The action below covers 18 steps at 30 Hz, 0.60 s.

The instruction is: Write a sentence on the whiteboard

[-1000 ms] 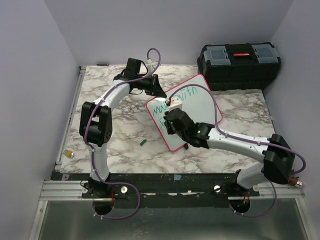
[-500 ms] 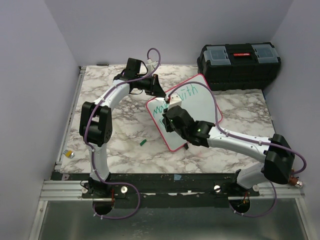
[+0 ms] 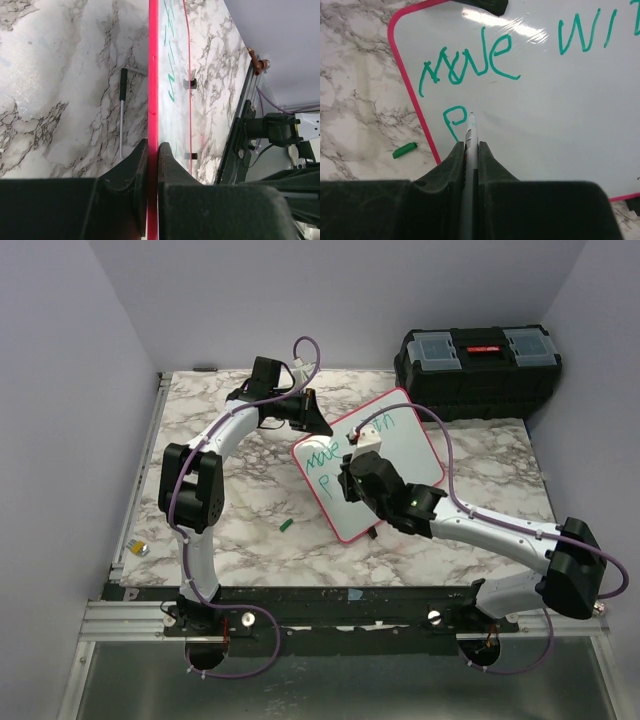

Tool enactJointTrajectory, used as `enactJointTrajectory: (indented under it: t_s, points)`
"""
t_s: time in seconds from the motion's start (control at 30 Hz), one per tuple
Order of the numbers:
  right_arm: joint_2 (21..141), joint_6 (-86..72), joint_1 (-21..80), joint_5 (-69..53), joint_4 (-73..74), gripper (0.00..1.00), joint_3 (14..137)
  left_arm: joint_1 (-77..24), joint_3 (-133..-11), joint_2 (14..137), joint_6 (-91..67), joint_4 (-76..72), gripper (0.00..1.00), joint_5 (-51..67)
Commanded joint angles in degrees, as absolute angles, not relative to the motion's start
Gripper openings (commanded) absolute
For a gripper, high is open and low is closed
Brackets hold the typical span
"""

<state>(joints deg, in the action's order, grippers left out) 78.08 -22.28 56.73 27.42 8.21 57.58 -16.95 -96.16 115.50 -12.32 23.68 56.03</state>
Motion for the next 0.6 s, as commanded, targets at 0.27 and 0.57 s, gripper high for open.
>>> enactJointTrajectory:
  t_s: [0.27, 0.57]
  points:
    - [81.0, -23.8, 56.2, 26.0, 6.5, 0.01, 55.9, -17.0, -94.9, 114.7, -7.3, 22.0, 0.00, 52.5]
    - [82.9, -23.6, 56.2, 25.8, 6.0, 0.01, 56.3, -17.0, -95.0, 114.9, -7.3, 22.0, 0.00, 52.5]
